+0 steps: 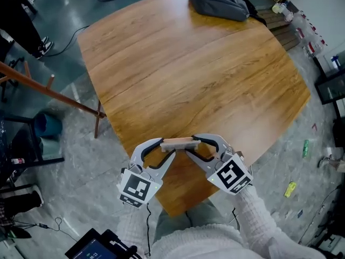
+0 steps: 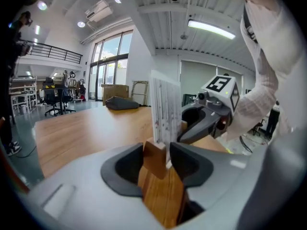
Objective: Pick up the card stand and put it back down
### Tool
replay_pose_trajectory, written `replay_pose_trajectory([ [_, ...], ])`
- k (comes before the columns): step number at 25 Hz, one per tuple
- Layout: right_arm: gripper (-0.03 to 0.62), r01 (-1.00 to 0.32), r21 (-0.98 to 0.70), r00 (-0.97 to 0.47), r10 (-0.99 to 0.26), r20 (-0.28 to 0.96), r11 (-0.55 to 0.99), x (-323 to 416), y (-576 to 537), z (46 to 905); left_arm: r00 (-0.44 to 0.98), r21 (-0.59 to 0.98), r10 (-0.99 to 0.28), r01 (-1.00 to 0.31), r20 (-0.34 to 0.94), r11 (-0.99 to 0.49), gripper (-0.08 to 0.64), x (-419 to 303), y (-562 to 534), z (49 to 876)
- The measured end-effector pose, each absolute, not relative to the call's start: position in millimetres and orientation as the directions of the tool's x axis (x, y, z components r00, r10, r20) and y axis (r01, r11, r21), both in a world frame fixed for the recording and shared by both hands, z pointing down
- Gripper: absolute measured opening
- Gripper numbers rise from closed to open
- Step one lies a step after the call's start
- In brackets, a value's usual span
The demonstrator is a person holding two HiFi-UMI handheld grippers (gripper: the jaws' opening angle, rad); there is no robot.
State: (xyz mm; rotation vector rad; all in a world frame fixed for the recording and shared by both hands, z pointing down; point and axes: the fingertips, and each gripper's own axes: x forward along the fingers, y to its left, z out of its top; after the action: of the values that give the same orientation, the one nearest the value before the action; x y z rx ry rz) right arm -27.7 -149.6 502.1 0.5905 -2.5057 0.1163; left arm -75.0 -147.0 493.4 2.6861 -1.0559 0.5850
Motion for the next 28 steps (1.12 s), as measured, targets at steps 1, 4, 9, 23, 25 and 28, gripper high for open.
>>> replay_pose_trajectory([
  [1, 0.158, -0.438, 0.035, -0.747, -0.385, 0.542, 0.898, -28, -149, 507, 0.668, 0.043, -0.606, -0.687, 0.433, -0.726, 0.176, -75, -147, 498],
  [4, 0.158, -0.442, 0.028, -0.739, -0.382, 0.555, 0.896, -27, -146, 521, 0.665, 0.048, -0.596, -0.684, 0.450, -0.727, 0.178, -74, -144, 512],
  [9, 0.158, -0.429, 0.036, -0.727, -0.368, 0.580, 0.903, -29, -143, 542, 0.666, 0.065, -0.579, -0.680, 0.471, -0.730, 0.176, -75, -141, 533],
  [23, 0.161, -0.450, -0.018, -0.728, -0.355, 0.586, 0.893, -28, -139, 564, 0.648, 0.037, -0.570, -0.676, 0.505, -0.736, 0.177, -75, -138, 552],
  [25, 0.163, -0.451, -0.021, -0.729, -0.354, 0.586, 0.892, -28, -139, 564, 0.649, 0.040, -0.570, -0.676, 0.504, -0.735, 0.178, -74, -138, 552],
  [28, 0.164, -0.459, -0.037, -0.731, -0.354, 0.583, 0.888, -28, -139, 564, 0.652, 0.051, -0.567, -0.677, 0.503, -0.734, 0.178, -73, -137, 552],
])
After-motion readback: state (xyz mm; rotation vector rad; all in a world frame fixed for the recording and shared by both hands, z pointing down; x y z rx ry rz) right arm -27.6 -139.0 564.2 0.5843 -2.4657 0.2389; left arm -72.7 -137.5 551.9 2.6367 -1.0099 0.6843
